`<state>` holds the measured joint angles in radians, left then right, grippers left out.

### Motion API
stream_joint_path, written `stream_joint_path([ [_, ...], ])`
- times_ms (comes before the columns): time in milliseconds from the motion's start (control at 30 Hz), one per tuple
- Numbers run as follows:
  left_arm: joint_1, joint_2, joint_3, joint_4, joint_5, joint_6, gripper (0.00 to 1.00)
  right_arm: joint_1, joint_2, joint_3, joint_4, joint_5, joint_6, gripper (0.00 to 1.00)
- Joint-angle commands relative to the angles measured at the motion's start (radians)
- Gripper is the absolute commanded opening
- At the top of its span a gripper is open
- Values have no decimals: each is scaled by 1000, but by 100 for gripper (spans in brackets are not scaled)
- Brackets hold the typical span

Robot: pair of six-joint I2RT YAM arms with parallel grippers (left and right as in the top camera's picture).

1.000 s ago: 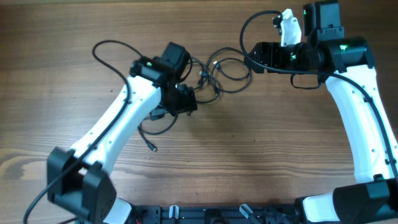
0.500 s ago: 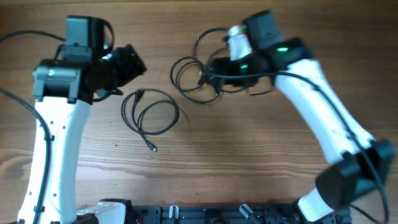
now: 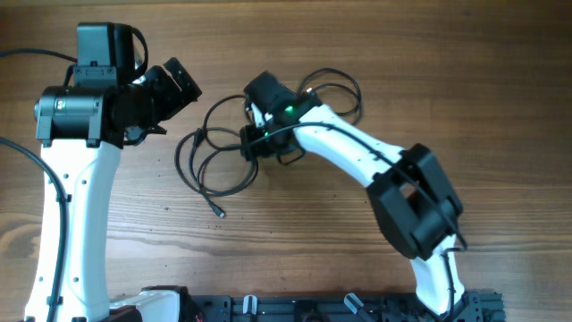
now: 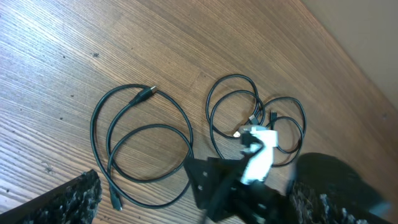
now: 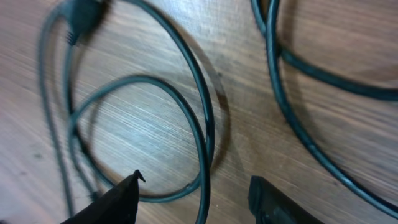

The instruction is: Untangle cables

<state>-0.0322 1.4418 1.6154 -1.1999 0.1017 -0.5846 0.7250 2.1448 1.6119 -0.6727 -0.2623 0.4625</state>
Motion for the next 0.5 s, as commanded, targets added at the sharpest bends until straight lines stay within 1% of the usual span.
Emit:
stream_joint_path([
  [0,5,3,12,7,-10,2,100,25,63,16,58,180,19,54],
  [100,5,3,12,7,-10,5,100,27,101,16,106,188,8,50],
  [167,5,3,12,8,-11,5,100,31,124,16,135,188,6,46],
  [233,5,3,12,11,-39,5,100,40,138,16,158,188,-24,42],
  [333,15,3,12,23,-71,4,100,58,156,16,177,194,-54,36],
  [433,44,3,12,46,-69,4,100,77,158,16,169,245,-68,28],
  [467,56,3,12,53,-70,4,100,83,158,15,160,257,-68,27],
])
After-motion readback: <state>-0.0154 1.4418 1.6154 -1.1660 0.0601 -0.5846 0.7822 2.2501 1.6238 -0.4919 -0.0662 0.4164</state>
